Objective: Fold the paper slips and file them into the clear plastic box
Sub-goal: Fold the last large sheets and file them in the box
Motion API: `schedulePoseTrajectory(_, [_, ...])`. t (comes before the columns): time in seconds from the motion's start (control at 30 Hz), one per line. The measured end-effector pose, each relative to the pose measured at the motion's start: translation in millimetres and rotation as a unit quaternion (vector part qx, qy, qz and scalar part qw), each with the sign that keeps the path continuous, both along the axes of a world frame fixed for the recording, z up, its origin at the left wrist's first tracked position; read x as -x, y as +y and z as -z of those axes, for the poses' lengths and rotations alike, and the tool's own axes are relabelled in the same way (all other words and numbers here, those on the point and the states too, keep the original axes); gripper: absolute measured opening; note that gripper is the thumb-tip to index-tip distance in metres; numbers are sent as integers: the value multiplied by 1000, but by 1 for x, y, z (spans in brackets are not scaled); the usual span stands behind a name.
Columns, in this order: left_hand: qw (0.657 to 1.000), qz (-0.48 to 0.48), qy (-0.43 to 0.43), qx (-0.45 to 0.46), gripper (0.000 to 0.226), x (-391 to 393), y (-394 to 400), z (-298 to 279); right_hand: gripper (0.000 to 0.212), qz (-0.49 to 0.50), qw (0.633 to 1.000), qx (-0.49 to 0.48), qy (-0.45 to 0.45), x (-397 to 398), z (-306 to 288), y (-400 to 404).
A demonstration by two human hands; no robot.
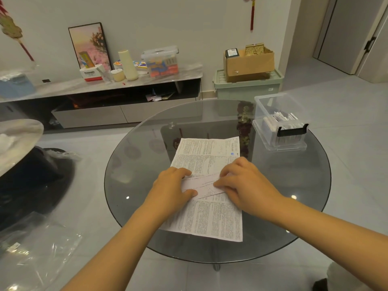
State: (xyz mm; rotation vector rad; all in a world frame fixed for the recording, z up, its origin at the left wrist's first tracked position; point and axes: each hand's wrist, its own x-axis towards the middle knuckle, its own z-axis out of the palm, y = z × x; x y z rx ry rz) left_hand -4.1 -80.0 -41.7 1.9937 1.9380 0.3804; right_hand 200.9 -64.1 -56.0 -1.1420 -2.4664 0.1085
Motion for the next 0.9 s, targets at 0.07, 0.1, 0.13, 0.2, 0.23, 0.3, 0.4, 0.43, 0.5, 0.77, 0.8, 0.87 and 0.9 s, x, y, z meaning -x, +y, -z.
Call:
schedulePoseTrajectory(0.07, [1000,-3,6,4,50,1,0,0,32,-37,998,42,-21,4,1,-4])
schedulePoseTrajectory(0.1, [1000,-5,8,6,49,1,0,-1,44,-45,997,59,-29,6,3,-6])
schedulePoseTrajectory(0.13, [1000,-8,7,8,48,1,0,-1,51,-44,997,60,-33,7,5,-6])
schedulePoseTrajectory(0.2, [1000,-21,-2,18,45,1,0,-2,53,-31,997,65,-41,7,5,-7])
schedulePoseTrajectory(0.23, [999,-29,-10,23,44,1,1,-3,50,-26,996,67,-45,8,5,-8])
schedulePoseTrajectory(0.3, [998,-41,-33,28,42,2,0,-4,43,-32,996,61,-49,9,4,-9])
schedulePoseTrajectory(0.4, [995,-52,-87,22,39,1,1,-3,37,-28,995,79,-54,10,0,-11])
schedulePoseTrajectory(0.43, [992,-55,-111,14,39,0,0,-4,37,-26,994,94,-52,9,-2,-10])
schedulePoseTrajectory(0.5, [982,-65,-176,-3,38,-2,-1,-6,35,-24,989,138,-43,9,-5,-9])
schedulePoseTrajectory(0.77, [940,-26,-341,11,37,-20,-7,-14,31,69,900,358,237,6,-17,1])
schedulePoseTrajectory(0.8, [947,-12,-320,10,38,-21,-6,-12,33,81,885,366,275,6,-18,2])
schedulePoseTrajectory(0.87, [959,6,-282,14,39,-23,-7,-9,34,109,865,370,322,5,-19,3])
schedulePoseTrajectory(0.9, [964,11,-267,19,39,-24,-7,-8,33,120,863,366,326,4,-19,3])
